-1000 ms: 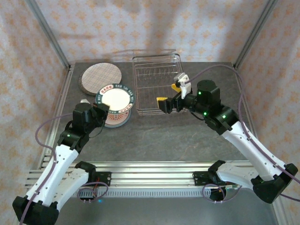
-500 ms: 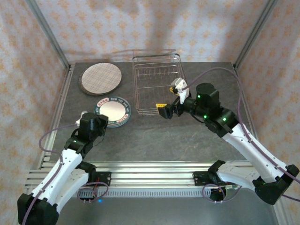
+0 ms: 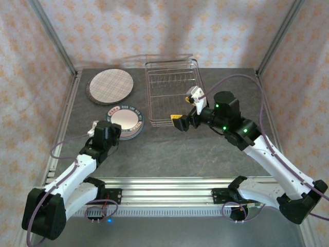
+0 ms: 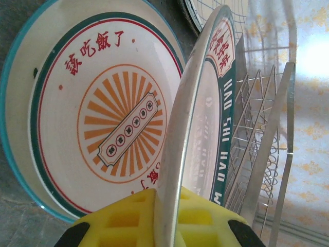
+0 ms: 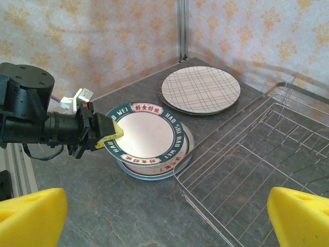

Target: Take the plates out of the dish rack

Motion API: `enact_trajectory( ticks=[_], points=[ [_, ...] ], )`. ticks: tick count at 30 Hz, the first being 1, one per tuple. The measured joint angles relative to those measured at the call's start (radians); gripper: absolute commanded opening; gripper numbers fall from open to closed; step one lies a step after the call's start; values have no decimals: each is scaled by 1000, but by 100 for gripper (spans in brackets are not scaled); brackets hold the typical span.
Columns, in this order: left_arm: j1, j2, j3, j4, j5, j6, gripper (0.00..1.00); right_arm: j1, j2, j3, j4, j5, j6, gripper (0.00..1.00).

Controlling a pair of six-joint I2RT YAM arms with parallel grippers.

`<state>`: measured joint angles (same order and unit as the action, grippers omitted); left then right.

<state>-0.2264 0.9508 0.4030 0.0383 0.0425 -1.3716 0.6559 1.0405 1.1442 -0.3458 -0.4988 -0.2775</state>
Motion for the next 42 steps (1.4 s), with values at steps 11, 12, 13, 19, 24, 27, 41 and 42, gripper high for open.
enact_trajectory(
  ticks=[11,12,13,19,24,27,41,42],
  points=[
    [4,124,-1,123,0,-16,0,0,11,0,-2,-9,4,99],
    [6,127,-2,128,0,-17,0,0,11,0,-2,-10,4,99],
    [7,131,-2,134,0,-17,0,0,12,0,-2,-13,4,99],
    [13,154,-16,163,0,-18,0,0,18,0,-3,-18,4,99],
    [26,177,-20,169,1,-18,0,0,20,2,-6,-18,4,99],
    [30,191,-20,172,1,-18,0,0,25,3,-6,-18,4,99],
    [40,254,-32,222,4,-18,0,0,36,4,-6,-18,8,99],
    [40,258,-34,224,5,-18,0,0,36,4,-6,-18,11,99]
  ],
)
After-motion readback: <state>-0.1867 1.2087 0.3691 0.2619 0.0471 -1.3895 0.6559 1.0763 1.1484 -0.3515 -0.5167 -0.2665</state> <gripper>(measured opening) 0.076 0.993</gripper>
